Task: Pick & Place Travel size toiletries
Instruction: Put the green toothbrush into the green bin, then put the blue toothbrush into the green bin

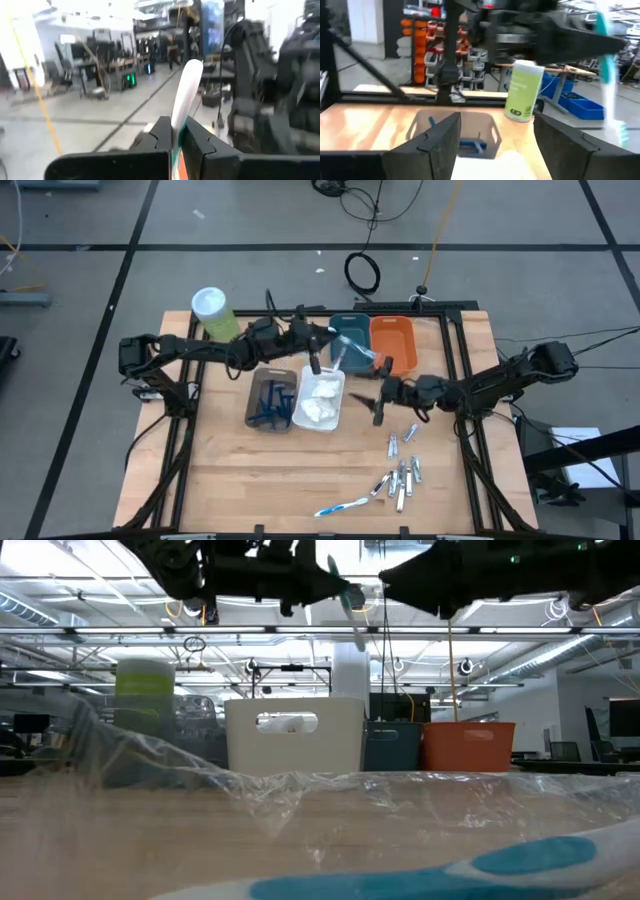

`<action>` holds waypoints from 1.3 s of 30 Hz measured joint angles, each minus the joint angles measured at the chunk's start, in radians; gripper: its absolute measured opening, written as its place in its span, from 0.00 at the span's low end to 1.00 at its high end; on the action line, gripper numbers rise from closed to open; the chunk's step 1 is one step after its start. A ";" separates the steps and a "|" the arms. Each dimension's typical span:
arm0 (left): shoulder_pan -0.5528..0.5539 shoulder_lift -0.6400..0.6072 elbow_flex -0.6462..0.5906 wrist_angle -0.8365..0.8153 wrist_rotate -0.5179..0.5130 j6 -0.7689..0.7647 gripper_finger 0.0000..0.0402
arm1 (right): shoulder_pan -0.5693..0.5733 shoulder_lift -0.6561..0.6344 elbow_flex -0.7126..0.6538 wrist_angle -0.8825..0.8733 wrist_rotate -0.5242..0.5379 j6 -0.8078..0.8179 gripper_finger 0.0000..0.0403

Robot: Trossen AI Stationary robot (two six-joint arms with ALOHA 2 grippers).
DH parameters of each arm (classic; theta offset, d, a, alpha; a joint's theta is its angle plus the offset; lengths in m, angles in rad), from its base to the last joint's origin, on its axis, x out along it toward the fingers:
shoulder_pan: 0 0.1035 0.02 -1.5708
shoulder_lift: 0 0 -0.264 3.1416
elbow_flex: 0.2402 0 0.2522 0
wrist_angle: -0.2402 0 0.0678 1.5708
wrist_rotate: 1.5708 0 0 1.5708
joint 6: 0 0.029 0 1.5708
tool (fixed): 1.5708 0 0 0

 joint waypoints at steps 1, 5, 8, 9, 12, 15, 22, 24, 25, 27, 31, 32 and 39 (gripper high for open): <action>0.018 0.002 0.000 -0.006 -0.005 -0.009 0.02 | 0.007 -0.012 0.001 -0.001 0.014 -0.012 0.60; 0.100 0.028 0.000 0.000 0.012 -0.110 0.01 | 0.039 -0.059 0.000 -0.063 0.031 -0.027 0.60; 0.130 0.075 0.000 -0.003 0.040 -0.185 0.02 | 0.045 -0.088 0.000 -0.068 0.040 -0.027 0.60; 0.135 0.093 -0.001 -0.007 0.048 -0.204 0.02 | 0.045 -0.091 0.000 -0.071 0.038 -0.028 0.59; 0.139 0.157 0.009 -0.006 0.051 -0.233 0.02 | 0.046 -0.094 0.000 -0.074 0.034 -0.028 0.57; 0.140 0.213 0.036 -0.007 0.047 -0.230 0.02 | 0.045 -0.095 0.000 -0.083 0.036 -0.029 0.56; 0.132 0.267 0.101 -0.031 0.044 -0.294 0.22 | 0.045 -0.094 0.000 -0.124 0.035 -0.016 0.55; 0.132 0.267 0.119 -0.078 0.044 -0.306 0.29 | 0.045 -0.094 0.000 -0.127 0.034 -0.008 0.56; 0.132 0.267 0.130 -0.108 0.045 -0.312 0.32 | 0.045 -0.094 0.000 -0.127 0.033 -0.001 0.56; 0.131 0.267 0.148 -0.168 0.045 -0.314 0.38 | 0.045 -0.094 0.000 -0.127 0.032 0.002 0.56; 0.132 0.267 0.181 -0.261 0.045 -0.310 0.50 | 0.045 -0.094 0.000 -0.141 0.032 0.003 0.57; 0.132 0.267 0.189 -0.278 0.045 -0.299 0.52 | 0.045 -0.094 0.000 -0.148 0.032 0.003 0.57; 0.123 0.159 0.204 -0.326 0.201 -0.212 0.63 | 0.072 -0.095 0.000 -0.225 0.028 0.003 0.56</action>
